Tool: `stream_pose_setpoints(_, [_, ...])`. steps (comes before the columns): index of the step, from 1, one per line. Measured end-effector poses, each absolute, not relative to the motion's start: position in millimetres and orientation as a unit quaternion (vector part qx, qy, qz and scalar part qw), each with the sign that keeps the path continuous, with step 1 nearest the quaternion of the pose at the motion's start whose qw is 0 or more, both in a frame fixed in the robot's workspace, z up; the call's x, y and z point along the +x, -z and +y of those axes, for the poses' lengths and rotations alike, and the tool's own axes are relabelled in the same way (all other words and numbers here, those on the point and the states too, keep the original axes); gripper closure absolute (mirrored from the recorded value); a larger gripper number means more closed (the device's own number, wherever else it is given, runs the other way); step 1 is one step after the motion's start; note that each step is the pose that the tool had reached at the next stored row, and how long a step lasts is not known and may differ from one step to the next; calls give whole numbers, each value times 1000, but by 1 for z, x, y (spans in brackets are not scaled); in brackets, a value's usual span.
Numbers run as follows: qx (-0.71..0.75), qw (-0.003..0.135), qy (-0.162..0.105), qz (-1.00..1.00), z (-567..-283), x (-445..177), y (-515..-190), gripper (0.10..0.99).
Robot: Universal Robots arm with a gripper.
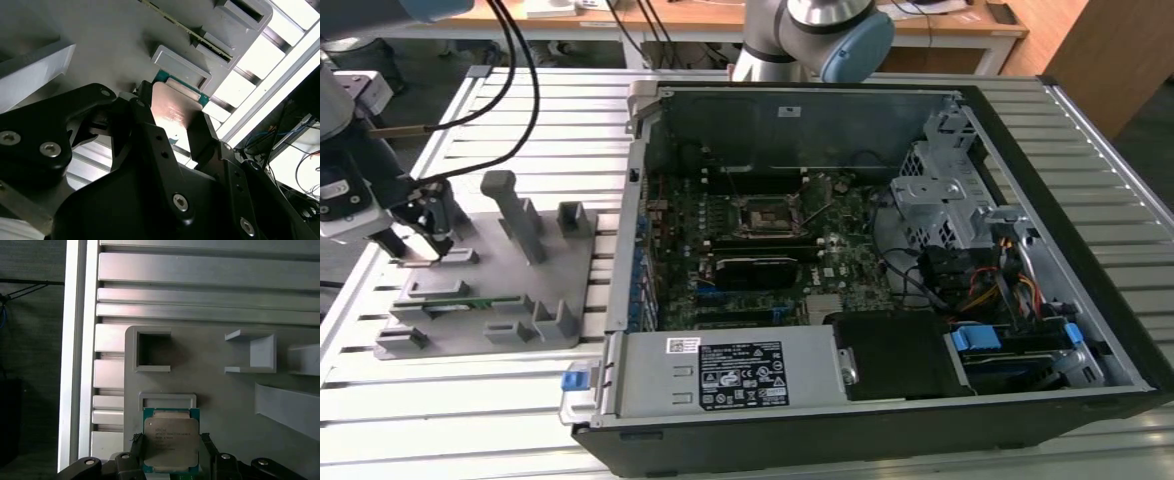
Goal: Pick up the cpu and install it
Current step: 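Pick up the cpu and move it towards the insertion slot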
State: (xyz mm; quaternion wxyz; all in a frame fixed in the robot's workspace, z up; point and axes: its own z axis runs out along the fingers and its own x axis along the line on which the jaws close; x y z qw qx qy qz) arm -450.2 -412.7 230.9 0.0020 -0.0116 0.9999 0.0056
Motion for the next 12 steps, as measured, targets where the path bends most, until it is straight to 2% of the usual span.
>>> stream_pose_setpoints(12, [-12, 2, -6, 1000, -413, -450, -238, 561])
